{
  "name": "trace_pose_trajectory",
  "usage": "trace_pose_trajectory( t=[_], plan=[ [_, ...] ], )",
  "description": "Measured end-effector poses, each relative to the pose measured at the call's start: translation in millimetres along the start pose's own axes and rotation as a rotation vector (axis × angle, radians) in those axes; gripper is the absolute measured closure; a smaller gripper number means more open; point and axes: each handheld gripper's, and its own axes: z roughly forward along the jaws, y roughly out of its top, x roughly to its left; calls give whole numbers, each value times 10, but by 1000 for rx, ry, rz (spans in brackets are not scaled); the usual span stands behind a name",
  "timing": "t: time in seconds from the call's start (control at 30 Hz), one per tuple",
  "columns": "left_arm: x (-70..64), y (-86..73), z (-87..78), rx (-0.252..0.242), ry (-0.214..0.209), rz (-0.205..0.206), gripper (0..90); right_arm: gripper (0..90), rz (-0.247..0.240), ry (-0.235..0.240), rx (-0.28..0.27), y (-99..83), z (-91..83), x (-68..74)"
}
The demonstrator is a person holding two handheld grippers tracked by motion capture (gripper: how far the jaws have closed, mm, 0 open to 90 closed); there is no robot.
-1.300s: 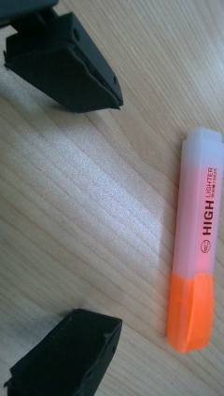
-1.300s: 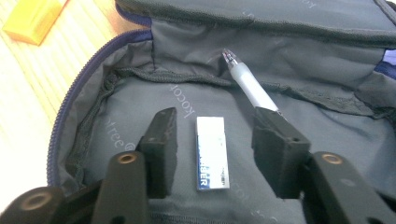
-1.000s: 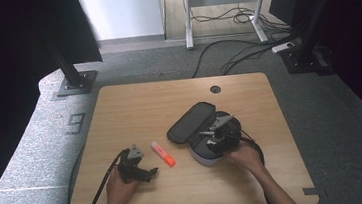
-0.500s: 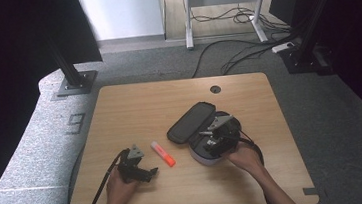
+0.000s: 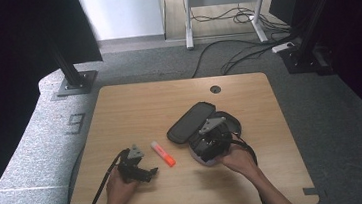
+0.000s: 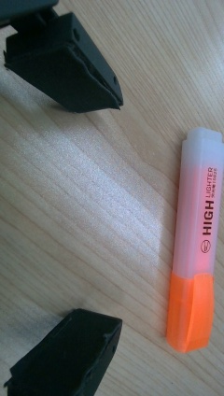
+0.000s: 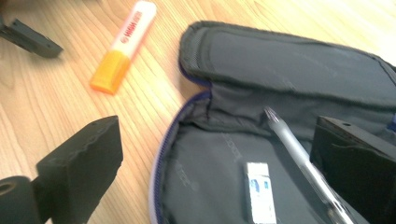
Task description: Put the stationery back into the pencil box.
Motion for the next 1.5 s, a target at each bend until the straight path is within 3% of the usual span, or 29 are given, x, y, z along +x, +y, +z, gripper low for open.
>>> trace_pose_trajectory(
  t=[0.57, 0.8, 1.33, 1.5],
  plan=[
    [-1, 0, 1, 1, -1, -1, 0, 0, -9, 84, -40, 194, 169, 228],
    [-1, 0, 1, 0, -1, -1, 0, 1, -58, 86, -16, 283, 267, 366],
    [-1, 0, 0, 1, -1, -1, 0, 186, -63, 114, 1, 404, 538, 527],
    [-1, 0, 0, 1, -1, -1, 0, 291, -69, 130, 8, 421, 619, 571]
  ],
)
